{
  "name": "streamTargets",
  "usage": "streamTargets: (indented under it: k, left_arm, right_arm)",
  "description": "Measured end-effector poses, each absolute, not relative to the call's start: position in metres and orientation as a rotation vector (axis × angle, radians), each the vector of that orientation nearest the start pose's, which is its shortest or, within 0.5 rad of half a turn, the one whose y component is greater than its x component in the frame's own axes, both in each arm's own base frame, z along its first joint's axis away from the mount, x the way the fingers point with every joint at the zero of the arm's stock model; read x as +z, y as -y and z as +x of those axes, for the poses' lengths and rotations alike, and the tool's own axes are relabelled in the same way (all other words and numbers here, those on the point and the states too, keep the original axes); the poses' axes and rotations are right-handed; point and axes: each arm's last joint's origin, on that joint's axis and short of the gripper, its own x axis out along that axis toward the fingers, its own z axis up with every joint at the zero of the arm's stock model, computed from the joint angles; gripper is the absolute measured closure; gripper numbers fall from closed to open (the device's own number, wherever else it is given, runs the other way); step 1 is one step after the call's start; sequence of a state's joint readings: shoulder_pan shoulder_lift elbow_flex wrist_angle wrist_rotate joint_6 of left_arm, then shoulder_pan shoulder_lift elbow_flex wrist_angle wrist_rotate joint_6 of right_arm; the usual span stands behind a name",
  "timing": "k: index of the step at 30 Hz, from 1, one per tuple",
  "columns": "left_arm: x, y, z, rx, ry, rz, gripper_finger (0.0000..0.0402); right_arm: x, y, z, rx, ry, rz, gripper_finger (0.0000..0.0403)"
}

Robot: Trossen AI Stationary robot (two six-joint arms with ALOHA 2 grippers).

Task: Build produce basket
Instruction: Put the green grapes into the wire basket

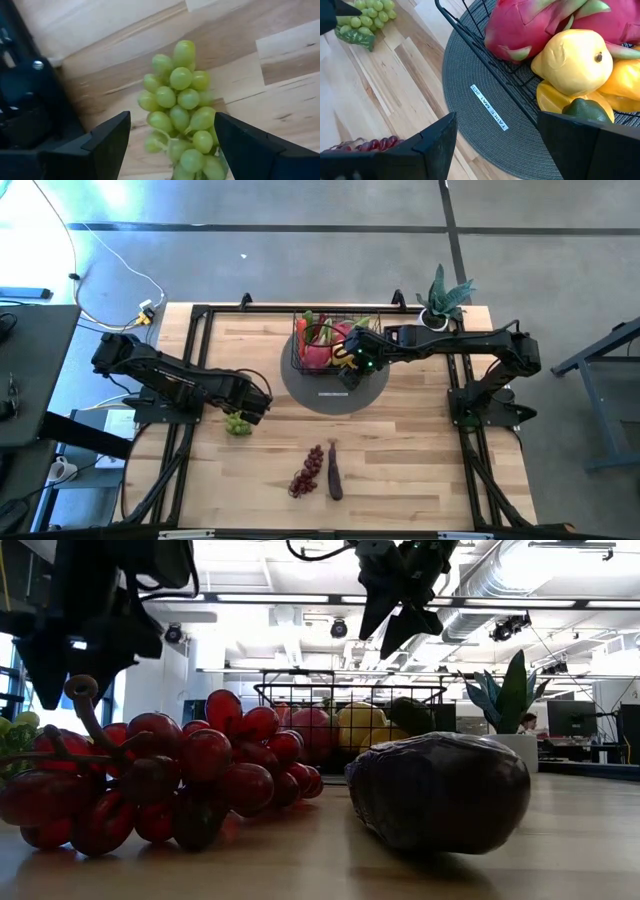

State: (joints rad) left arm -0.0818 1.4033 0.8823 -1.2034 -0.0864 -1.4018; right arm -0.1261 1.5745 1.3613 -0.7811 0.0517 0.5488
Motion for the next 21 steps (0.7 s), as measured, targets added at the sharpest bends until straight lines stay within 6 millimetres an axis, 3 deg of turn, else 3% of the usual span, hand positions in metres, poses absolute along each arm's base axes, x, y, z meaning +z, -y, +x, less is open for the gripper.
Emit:
streamTargets:
  k: [21]
  left_arm:
    - [0.144, 0.014, 0.186, 1.17, -1.321, -1.017, 0.0124]
  right_arm:
    - [0.293, 0.043, 0.323, -0.433, -0.926, 0.538, 0.0147]
